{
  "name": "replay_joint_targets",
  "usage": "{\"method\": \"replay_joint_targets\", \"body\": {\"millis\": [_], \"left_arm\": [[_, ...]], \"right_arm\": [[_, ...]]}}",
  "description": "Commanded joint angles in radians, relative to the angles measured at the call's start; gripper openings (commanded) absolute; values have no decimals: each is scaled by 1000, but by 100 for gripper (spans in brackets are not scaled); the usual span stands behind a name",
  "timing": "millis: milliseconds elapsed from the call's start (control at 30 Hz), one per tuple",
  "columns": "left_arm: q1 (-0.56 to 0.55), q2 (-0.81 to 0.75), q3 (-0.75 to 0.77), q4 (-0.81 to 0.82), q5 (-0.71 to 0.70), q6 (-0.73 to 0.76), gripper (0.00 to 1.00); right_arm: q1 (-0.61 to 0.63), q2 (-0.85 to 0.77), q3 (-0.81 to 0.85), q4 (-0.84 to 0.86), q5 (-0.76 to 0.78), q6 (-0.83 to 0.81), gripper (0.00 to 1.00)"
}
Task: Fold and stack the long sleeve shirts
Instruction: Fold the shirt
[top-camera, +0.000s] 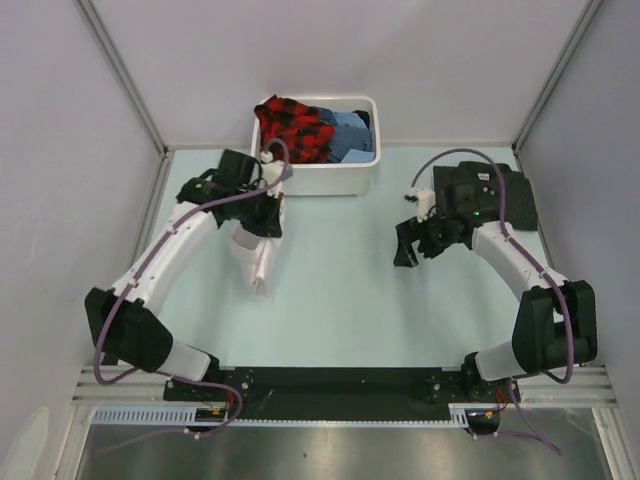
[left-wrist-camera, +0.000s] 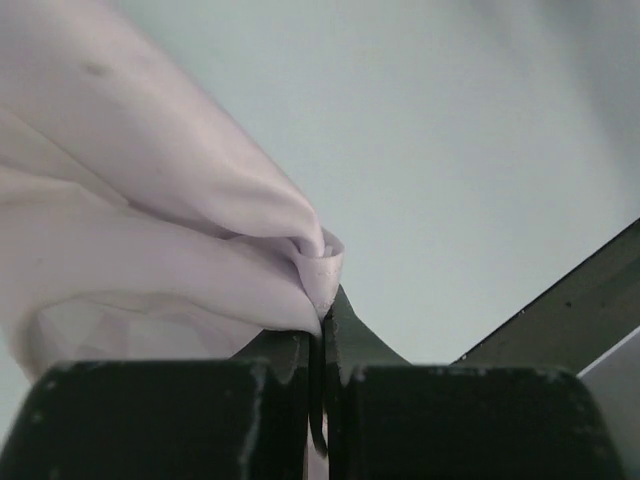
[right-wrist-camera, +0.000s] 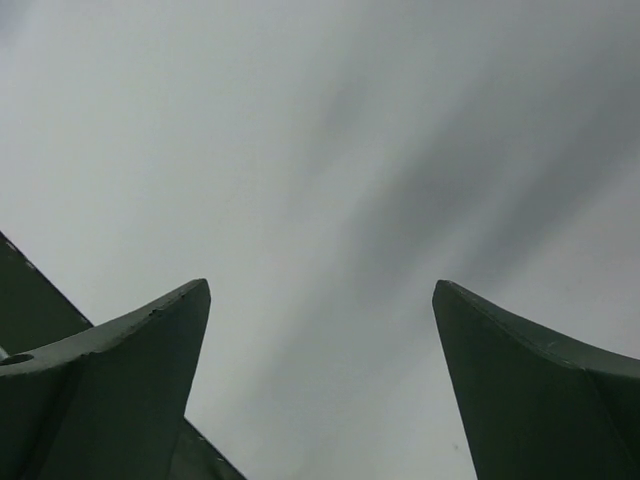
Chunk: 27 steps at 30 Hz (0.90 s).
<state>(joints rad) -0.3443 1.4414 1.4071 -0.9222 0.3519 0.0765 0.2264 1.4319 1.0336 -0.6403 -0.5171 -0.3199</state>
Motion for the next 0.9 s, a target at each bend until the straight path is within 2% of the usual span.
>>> {"method": "replay_joint_targets", "body": {"millis": [0, 33, 67, 167, 200, 233, 267, 333, 433, 467, 500, 533, 600, 633, 700, 800, 867], "left_arm": [[-174, 169, 55, -101, -194, -116, 0], [-208, 194, 65, -61, -211, -141, 0], [-298, 230, 78, -46, -293, -177, 0], [-447, 393, 203, -44, -330, -262, 2], [-475, 439, 245, -43, -333, -286, 2], [-498, 550, 348, -41, -335, -311, 3], [-550, 598, 404, -40, -394, -348, 3], [-593, 687, 559, -37, -396, -362, 3], [-636, 787, 657, 17, -361, -432, 7], [-640, 824, 679, 31, -305, -473, 21], [-642, 833, 696, 48, -238, -481, 31], [-645, 840, 719, 86, -214, -481, 58], [-647, 835, 736, 103, -171, -491, 80], [-645, 824, 740, 112, -145, -485, 96], [-628, 748, 716, 121, -108, -463, 98], [-566, 605, 545, 216, -1, -446, 99], [-495, 449, 374, 313, 100, -416, 99]], "right_arm": [[-196, 22, 8, 42, -202, 304, 100], [-219, 38, -3, 42, -262, 320, 100], [-269, 44, -16, 44, -286, 359, 100], [-366, 70, -64, 45, -377, 436, 100], [-384, 77, -75, 50, -385, 450, 100], [-425, 79, -95, 48, -405, 456, 100], [-444, 90, -101, 50, -412, 461, 100], [-507, 99, -110, 28, -438, 458, 100], [-544, 123, -127, -4, -448, 466, 100], [-564, 133, -138, -12, -455, 476, 100], [-568, 140, -142, -24, -455, 487, 100], [-573, 143, -148, -27, -458, 495, 100], [-570, 151, -167, -7, -448, 495, 100], [-570, 153, -171, 4, -445, 501, 100], [-570, 162, -193, 39, -440, 541, 100], [-549, 165, -225, 86, -413, 610, 100], [-518, 156, -256, 125, -416, 636, 100]]}}
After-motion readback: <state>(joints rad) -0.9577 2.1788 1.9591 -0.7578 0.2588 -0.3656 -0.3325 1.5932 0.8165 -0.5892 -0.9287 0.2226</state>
